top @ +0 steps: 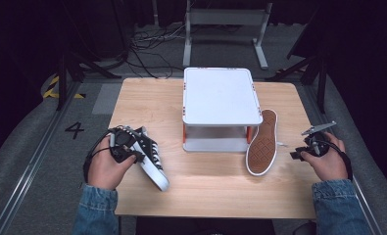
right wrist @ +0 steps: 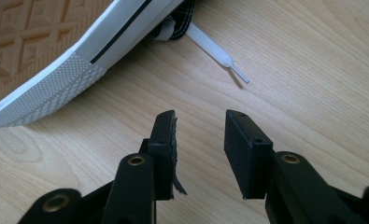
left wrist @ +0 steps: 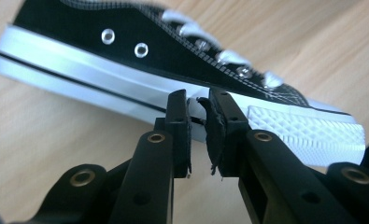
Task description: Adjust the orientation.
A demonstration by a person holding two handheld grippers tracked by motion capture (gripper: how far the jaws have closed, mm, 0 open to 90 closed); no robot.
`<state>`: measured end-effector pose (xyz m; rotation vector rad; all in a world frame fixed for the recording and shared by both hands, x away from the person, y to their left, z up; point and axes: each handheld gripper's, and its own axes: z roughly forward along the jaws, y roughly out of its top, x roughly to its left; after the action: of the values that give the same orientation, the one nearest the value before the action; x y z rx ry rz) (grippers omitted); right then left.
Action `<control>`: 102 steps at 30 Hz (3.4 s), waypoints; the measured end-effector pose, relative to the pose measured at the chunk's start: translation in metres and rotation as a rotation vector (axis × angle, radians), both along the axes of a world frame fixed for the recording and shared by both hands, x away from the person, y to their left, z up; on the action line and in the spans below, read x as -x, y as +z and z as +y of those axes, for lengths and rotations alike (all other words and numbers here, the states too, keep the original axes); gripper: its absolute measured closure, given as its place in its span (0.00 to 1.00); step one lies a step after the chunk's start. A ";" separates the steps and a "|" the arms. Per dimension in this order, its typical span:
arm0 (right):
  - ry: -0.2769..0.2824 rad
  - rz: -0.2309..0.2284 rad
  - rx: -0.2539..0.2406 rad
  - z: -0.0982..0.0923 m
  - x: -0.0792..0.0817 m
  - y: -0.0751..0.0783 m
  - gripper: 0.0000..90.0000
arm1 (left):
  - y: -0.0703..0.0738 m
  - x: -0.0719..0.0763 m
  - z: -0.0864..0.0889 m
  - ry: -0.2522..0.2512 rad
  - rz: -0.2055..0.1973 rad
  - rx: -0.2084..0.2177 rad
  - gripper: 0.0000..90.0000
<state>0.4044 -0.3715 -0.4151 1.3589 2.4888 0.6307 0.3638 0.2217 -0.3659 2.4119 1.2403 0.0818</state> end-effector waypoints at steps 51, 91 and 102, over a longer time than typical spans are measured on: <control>-0.030 -0.002 0.000 -0.010 0.014 -0.003 0.71 | -0.055 -0.021 -0.037 -0.180 0.258 -0.116 0.81; -0.082 -0.010 0.006 -0.030 0.040 -0.007 0.70 | -0.033 -0.041 -0.018 -0.252 0.065 -0.235 0.83; -0.003 -0.020 0.012 -0.004 0.011 -0.005 0.70 | -0.032 -0.021 0.015 0.014 0.056 -0.216 0.94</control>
<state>0.3930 -0.3752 -0.4200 1.3460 2.4707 0.6246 0.3851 0.2363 -0.3980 2.6056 1.3338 0.1614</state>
